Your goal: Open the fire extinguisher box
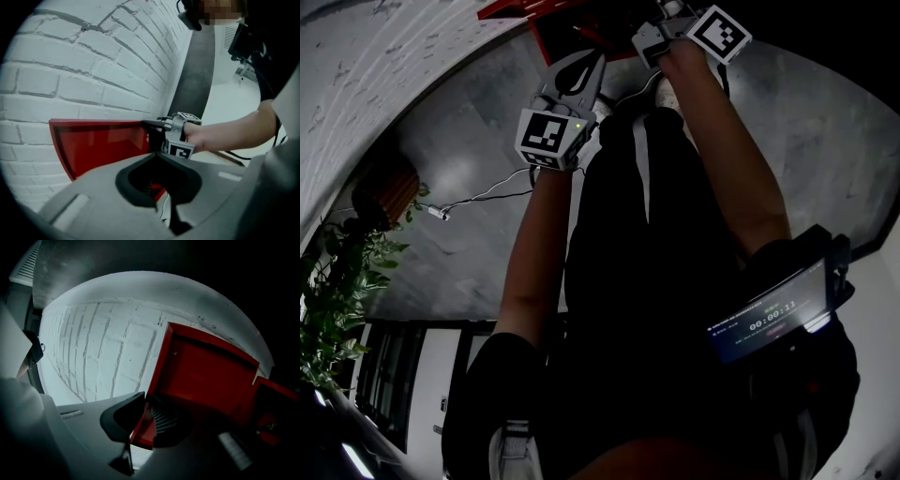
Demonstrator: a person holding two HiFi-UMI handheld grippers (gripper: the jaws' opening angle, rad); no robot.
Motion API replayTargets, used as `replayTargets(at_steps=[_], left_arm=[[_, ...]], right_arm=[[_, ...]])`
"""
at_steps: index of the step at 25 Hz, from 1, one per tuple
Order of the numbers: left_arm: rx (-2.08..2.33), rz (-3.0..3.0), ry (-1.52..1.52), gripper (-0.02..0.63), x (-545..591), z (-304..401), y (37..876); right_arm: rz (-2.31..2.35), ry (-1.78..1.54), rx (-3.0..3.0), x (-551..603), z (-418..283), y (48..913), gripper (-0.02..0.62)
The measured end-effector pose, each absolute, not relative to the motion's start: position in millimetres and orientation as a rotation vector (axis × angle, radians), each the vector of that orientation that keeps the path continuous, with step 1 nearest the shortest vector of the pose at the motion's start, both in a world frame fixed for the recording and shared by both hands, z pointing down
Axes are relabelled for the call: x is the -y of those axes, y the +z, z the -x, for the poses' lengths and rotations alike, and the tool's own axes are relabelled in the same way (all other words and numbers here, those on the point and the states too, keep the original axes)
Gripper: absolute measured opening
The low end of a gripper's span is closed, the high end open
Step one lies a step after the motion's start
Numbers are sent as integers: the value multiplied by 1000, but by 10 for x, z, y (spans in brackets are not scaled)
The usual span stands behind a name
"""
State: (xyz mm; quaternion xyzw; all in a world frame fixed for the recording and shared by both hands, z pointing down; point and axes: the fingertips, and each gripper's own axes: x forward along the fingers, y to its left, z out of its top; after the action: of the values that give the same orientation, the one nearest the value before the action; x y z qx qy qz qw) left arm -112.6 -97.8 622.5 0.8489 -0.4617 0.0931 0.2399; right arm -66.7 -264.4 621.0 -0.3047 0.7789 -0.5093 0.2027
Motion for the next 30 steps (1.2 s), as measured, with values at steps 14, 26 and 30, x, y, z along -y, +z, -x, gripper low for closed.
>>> replayTargets(at_steps=[14, 26, 30], left_arm=[[1309, -2297, 261, 0, 1046, 1332, 6203], [1359, -2338, 218, 0, 1052, 1268, 5579], [1348, -2386, 167, 0, 933, 1163, 5110]], right_arm=[[884, -1427, -2189, 2952, 774, 6319, 46], [871, -1390, -2414, 2636, 593, 5977, 40], [774, -1102, -2721, 2210, 549, 5336, 14]])
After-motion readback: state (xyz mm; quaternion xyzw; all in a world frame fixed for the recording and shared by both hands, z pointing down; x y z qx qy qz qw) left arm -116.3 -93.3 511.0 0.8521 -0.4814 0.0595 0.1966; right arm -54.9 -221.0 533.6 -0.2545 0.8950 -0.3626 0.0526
